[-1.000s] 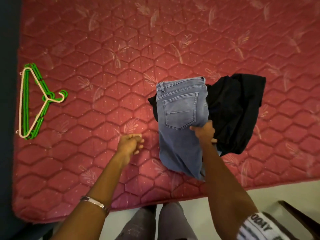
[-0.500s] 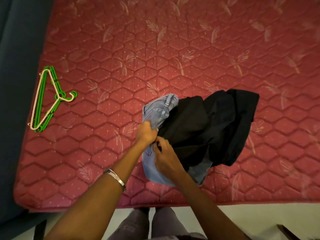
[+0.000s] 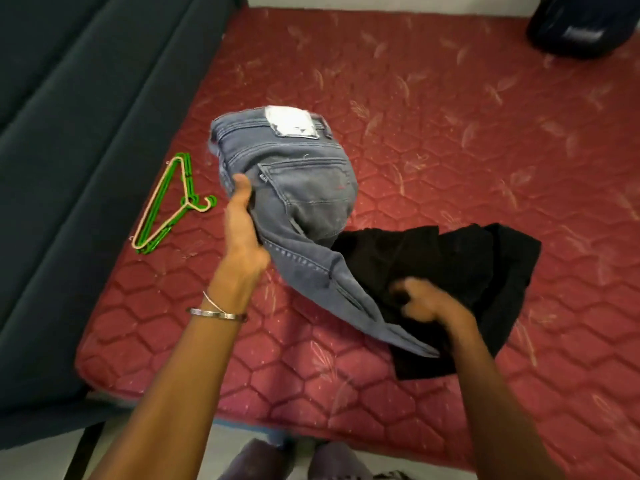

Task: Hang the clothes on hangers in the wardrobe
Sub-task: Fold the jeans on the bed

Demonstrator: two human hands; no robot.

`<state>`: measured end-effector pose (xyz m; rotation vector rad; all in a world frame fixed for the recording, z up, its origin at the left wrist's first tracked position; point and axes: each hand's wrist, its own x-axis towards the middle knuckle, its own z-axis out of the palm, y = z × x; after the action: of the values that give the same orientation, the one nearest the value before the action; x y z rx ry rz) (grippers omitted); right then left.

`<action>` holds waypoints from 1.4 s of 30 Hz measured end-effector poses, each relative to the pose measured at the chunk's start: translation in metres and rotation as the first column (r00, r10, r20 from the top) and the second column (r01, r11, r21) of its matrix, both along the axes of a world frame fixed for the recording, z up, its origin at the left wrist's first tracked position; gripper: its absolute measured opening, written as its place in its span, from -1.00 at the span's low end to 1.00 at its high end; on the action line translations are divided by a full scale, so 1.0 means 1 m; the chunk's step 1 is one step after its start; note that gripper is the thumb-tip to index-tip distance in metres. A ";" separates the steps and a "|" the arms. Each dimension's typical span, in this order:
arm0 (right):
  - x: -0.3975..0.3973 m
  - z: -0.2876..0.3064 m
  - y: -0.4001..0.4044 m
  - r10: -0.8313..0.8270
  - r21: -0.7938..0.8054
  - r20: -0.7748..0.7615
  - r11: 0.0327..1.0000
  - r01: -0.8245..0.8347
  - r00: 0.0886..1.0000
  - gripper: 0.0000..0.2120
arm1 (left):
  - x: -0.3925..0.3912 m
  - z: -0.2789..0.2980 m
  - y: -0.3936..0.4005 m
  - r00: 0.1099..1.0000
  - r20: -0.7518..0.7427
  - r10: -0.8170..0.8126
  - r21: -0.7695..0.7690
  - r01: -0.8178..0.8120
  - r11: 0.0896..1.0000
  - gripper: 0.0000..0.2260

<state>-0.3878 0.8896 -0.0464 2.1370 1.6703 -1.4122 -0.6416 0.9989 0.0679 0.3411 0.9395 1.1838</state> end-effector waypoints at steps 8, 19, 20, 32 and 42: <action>-0.092 0.164 0.097 -0.254 0.342 -0.802 0.547 0.764 0.540 -0.61 | -0.085 0.150 0.008 0.963 -0.265 -0.057 0.433 0.171 0.885 -0.53; -0.262 0.399 0.155 0.199 0.345 -0.935 0.326 0.880 0.293 -0.74 | -0.233 0.274 0.065 0.265 -0.827 0.496 0.558 0.275 0.783 -0.79; -0.271 0.402 0.157 0.149 0.390 -0.920 0.223 0.894 0.364 -0.82 | -0.234 0.274 0.061 0.215 -0.802 0.557 0.597 0.310 0.740 -0.68; -0.361 0.500 0.149 0.189 0.649 -0.736 -0.076 0.757 0.650 -0.92 | -0.288 0.261 0.002 0.153 -0.988 0.028 0.148 0.869 0.472 0.28; -0.329 0.518 0.164 0.325 0.534 -0.813 0.086 0.841 0.483 -0.84 | -0.266 0.152 0.039 0.187 -0.970 0.153 0.233 0.554 0.799 0.02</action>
<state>-0.7171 1.0536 0.4717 2.6460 3.6684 -1.9134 -0.9079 1.0380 0.2196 1.8913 1.5422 0.8245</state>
